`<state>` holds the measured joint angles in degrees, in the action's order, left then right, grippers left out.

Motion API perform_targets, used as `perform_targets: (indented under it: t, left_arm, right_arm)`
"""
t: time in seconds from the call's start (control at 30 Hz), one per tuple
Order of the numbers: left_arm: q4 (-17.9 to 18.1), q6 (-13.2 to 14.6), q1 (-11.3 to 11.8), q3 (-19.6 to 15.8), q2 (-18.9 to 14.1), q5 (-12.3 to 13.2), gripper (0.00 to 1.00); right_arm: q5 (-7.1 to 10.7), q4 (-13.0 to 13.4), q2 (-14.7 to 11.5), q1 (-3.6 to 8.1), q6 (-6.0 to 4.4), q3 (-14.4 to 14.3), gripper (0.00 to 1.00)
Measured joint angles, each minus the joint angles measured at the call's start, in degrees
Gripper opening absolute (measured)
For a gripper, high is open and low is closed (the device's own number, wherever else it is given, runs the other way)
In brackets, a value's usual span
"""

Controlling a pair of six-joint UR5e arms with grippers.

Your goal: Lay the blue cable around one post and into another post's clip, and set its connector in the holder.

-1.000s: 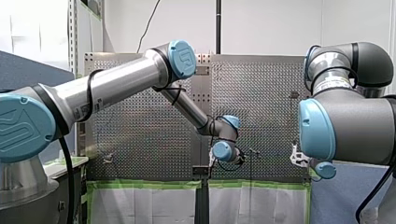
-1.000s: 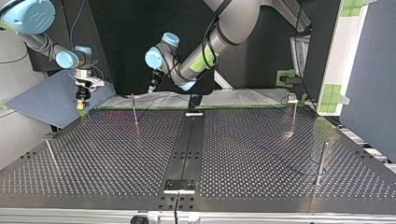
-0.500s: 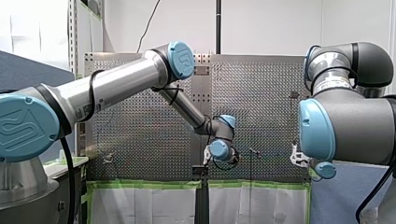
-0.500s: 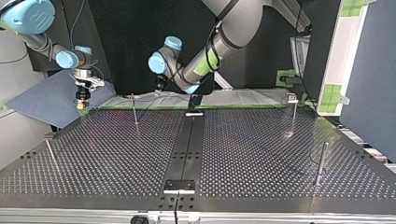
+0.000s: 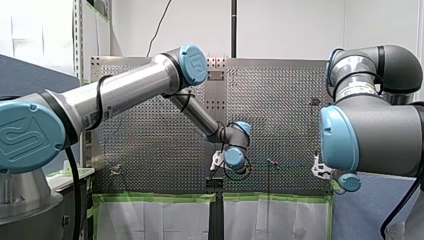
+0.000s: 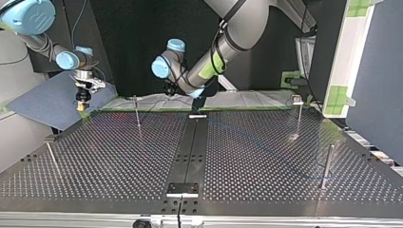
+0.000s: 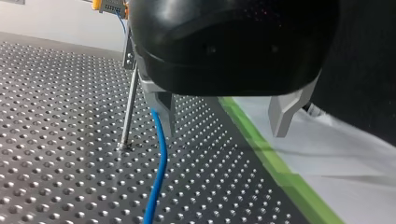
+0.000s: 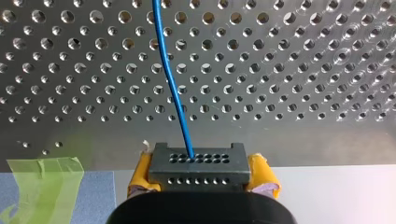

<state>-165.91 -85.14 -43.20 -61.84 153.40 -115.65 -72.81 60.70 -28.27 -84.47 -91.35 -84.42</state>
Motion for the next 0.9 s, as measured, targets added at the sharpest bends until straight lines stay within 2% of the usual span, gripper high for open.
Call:
perform_targets:
  t: [0.1,0.33,0.63,0.9]
  left_arm:
    - [1.3,1.5,-0.7,0.1,0.0,-0.6,1.0]
    - [4.6,2.0,-3.0,0.1,0.0,1.9,1.0]
    - [7.2,-1.8,-5.2,0.1,0.0,6.2,1.0]
    - [8.9,-5.4,-6.2,0.1,0.0,10.1,1.0]
  right_arm:
    - [-0.04,0.0,0.0,0.03,0.01,0.0,0.26]
    - [-0.95,-0.1,0.0,0.38,0.06,0.0,0.26]
    - [-1.64,-0.5,0.0,0.49,0.57,0.0,0.26]
    - [-1.56,-0.6,0.0,0.49,0.63,0.0,0.26]
